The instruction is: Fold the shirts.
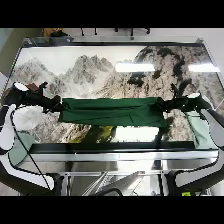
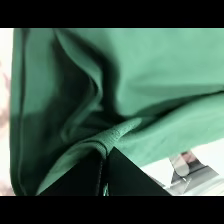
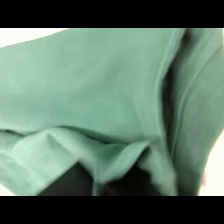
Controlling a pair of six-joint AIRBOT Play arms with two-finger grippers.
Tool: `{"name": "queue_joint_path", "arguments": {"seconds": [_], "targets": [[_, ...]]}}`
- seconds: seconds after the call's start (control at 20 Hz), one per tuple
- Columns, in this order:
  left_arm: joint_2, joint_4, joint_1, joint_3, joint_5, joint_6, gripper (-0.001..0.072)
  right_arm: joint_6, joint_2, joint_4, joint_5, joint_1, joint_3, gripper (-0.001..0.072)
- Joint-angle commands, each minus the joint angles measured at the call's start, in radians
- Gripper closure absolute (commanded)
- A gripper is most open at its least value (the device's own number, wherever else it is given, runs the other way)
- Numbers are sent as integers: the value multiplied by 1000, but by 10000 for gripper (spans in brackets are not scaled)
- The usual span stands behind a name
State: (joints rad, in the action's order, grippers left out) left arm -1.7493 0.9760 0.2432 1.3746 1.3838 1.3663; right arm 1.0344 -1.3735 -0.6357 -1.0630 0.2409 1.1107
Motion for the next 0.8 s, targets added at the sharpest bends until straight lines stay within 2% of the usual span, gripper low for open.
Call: {"name": "queue_joint_path", "arguments": {"seconds": [0.0,0.05,0.1,0.15,0.2,0.25,0.35,0.4,0.55,0.75], "targets": [[-40,-12,-2,29,-2,-2,686,-24,-18,0,-49,16,76,436],[-30,-16,-2,29,2,-21,584,-49,-5,0,-100,35,112,401],[-14,-18,-2,29,3,-31,246,-55,10,-10,-139,58,148,345],[6,-18,-2,28,2,-31,24,-55,25,-34,-158,82,175,192],[29,-18,-2,29,2,-32,22,-55,40,-67,-156,102,183,106],[53,-18,-1,29,-4,-35,22,-55,48,-114,-155,123,184,64],[104,-19,-2,28,-26,-34,22,-54,32,-184,-179,145,183,56],[129,-19,-2,28,-28,-34,22,-55,13,-183,-200,148,183,18],[180,-19,-4,28,-13,-31,22,-61,-64,-178,-237,129,183,18],[224,-40,-3,28,-5,-29,22,-120,-134,-138,-254,89,183,18]]}}
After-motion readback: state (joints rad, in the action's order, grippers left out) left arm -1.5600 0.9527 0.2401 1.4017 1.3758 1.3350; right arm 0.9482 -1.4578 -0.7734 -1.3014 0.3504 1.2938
